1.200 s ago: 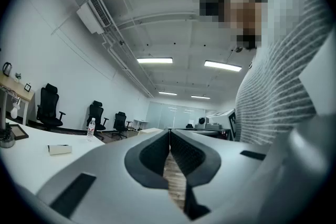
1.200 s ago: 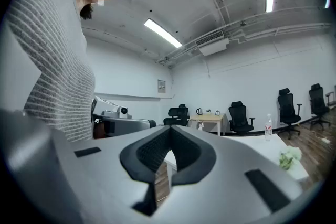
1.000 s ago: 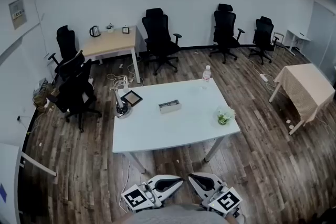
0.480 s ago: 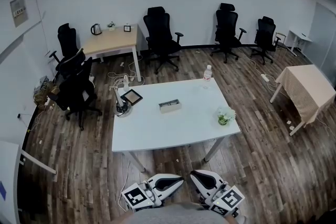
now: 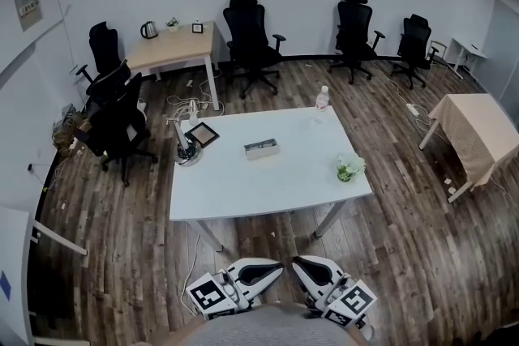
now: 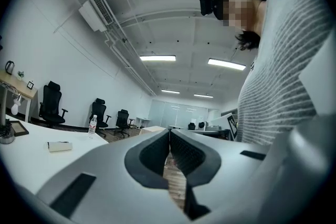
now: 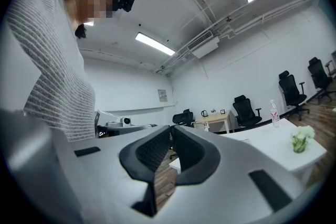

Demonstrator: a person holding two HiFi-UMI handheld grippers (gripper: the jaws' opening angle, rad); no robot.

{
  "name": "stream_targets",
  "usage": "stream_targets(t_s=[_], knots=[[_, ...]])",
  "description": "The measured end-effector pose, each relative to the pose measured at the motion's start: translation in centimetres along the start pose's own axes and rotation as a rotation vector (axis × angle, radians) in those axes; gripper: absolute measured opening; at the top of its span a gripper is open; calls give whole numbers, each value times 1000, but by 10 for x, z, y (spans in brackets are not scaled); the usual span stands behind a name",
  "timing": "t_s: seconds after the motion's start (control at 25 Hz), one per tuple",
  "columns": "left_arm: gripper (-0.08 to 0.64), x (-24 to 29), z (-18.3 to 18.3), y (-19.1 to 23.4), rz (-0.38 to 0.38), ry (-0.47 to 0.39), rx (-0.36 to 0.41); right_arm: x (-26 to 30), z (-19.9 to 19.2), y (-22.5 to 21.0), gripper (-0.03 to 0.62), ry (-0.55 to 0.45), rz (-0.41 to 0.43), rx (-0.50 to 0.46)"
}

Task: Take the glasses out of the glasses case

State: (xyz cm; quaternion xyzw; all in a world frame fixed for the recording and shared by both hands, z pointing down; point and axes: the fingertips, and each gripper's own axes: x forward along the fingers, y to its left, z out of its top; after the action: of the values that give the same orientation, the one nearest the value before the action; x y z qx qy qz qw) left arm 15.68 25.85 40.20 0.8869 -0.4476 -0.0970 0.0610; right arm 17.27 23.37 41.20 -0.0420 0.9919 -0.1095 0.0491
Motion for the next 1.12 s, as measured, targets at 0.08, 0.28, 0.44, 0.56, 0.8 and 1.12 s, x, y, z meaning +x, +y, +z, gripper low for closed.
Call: stream_targets(t_s=[0.08,0.28,0.44,0.56,0.8,1.12], knots=[[14,-1,-1,3,7,0,-7,3,-1,-5,17,2,-3,4],[14,-2,0,24,8,13,-3,19,1,-19,17,-2,-18,-5],[14,-4,9,55,15,-9,1,43,1,-35,17,-1,-28,-13],[14,-7,13,86,11,-12,10,72,2,-50,17,-8,-35,-18],[14,-4,33,160,-33,-10,5,141,14,-86,17,-16,-42,-44],[14,-2,51,241,-153,72,91,215,29,-134,18,-3,-127,-48]])
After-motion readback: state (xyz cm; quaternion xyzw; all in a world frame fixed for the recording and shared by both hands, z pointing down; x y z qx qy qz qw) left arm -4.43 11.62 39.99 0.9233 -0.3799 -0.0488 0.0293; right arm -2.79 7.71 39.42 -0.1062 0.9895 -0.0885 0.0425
